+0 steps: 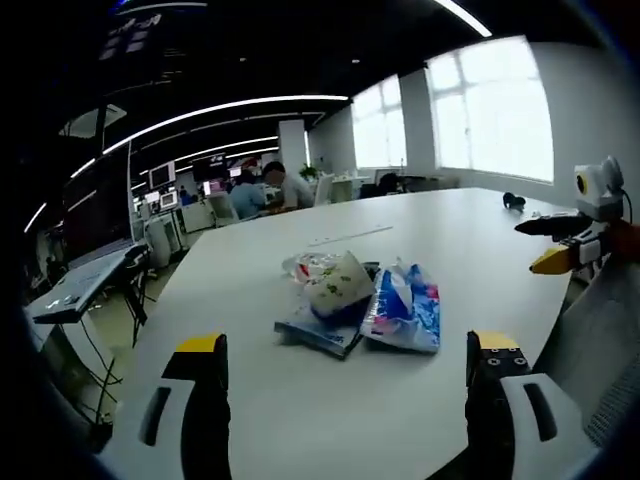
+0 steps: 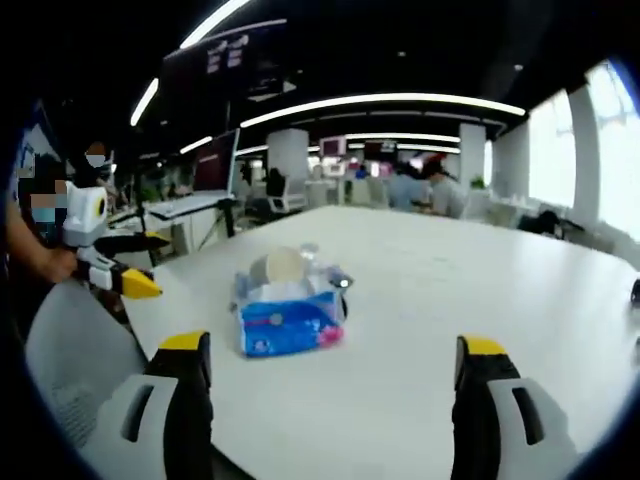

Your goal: Arrange the tabletop items into an orderly group along one side of the table until the central work area is clear of visible clutter.

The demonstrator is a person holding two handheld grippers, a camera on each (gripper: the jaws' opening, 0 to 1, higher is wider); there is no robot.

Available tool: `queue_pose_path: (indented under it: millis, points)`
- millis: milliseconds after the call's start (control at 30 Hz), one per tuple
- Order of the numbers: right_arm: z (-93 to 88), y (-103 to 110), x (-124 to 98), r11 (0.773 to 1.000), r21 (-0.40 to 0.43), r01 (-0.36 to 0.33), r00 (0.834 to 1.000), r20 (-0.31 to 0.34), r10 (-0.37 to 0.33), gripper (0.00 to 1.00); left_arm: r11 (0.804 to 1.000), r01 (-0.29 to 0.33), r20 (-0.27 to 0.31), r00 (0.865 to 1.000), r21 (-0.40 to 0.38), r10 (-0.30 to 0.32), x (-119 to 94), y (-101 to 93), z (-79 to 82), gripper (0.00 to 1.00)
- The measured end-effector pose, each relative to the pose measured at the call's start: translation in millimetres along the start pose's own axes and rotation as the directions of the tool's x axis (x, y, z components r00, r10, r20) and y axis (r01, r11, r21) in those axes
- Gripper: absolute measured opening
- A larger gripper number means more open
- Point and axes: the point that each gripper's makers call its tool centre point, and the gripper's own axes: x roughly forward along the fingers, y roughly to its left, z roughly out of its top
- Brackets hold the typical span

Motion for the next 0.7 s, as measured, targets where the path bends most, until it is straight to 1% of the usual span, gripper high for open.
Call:
queue_pose_path:
  millis: [133,500,633,700]
  points:
    - [-1.7,-0.5,-0.3,1.000,0.003,0.003,1.000,-0.010,-0.003,0.98,1.000,0.007,0.001,1.000,-0.002,-0.007,0.3,-0.9,0.1,0.98]
    - [-1.3,-1.7,-1.4,1.000,-0.001,0.009,1.000,-0.011,-0.009,0.95,1.000,0.011,0.010,1.000,-0.013,-0.010,0.6,-1.0,1.7,0.97]
    - [-1.8,-1.8,-1.7,1.000,0.000,0.007,1.000,-0.014,-0.007,0.94,1.000,0.017,0.003,1.000,-0.017,-0.017,0.8,-2.1,0.3,0.96]
    - [0.4,-2.6,-2.9,1.000,-0.011,0.014,1.000,-0.005,-0.014,0.94,1.000,0.021,-0.007,1.000,-0.016,-0.021,1.5,-2.8,-1.5,0.96]
